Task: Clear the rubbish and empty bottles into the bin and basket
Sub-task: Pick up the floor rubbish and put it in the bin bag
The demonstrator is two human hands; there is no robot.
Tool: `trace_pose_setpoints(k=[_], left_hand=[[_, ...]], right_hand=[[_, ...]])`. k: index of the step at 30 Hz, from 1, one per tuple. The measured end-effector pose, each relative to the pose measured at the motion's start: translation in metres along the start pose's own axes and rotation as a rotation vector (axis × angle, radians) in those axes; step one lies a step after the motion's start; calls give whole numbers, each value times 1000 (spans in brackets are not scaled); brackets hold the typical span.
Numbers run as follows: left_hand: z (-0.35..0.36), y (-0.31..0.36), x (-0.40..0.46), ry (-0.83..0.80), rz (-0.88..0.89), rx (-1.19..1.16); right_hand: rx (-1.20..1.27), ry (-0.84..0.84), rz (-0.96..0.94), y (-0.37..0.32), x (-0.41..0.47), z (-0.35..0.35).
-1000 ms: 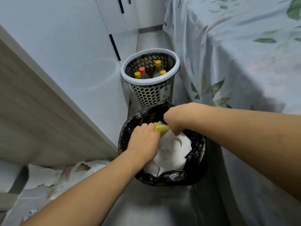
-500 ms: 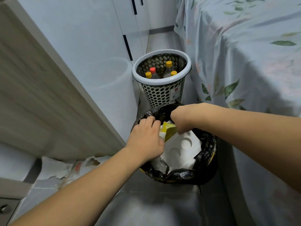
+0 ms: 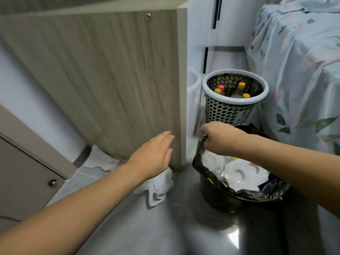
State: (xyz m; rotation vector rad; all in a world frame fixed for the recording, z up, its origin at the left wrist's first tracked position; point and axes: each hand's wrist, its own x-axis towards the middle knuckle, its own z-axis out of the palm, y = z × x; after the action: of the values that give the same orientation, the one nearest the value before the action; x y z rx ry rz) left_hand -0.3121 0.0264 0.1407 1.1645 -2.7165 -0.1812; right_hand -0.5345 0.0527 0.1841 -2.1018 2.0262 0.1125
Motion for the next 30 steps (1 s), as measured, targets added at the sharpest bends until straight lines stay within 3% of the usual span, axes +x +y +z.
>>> trace_pose_setpoints(k=[4,13,15,17,19,21,23,27,30], left_hand=[[-1,-65,-42,-28,-142,-1],[18,-195,-141,-151,-466,-26],[33,-218,-167,-280,-609,-29],[46,-233,-191,-525,-706,5],[56,-239,-209,-840,-734,56],[60,-243,-219,-1019,-745,55],[64,-254,-221,-976,-771,-15],[76,-284,-219,-710,-868,-139],[93,-302,-215,-604,-893,-182]], right_hand=[[-21,13,-148,-67,20,7],[72,-145,-313,-217,77,75],[69,-191,-334,-240,85,97],[74,-240,-337,-258,91,121],[97,-309,-317,-272,93,145],[117,-382,-307,-281,94,165],[116,-416,-306,-287,98,177],[143,-411,-277,-297,127,184],[186,-374,-252,-306,158,187]])
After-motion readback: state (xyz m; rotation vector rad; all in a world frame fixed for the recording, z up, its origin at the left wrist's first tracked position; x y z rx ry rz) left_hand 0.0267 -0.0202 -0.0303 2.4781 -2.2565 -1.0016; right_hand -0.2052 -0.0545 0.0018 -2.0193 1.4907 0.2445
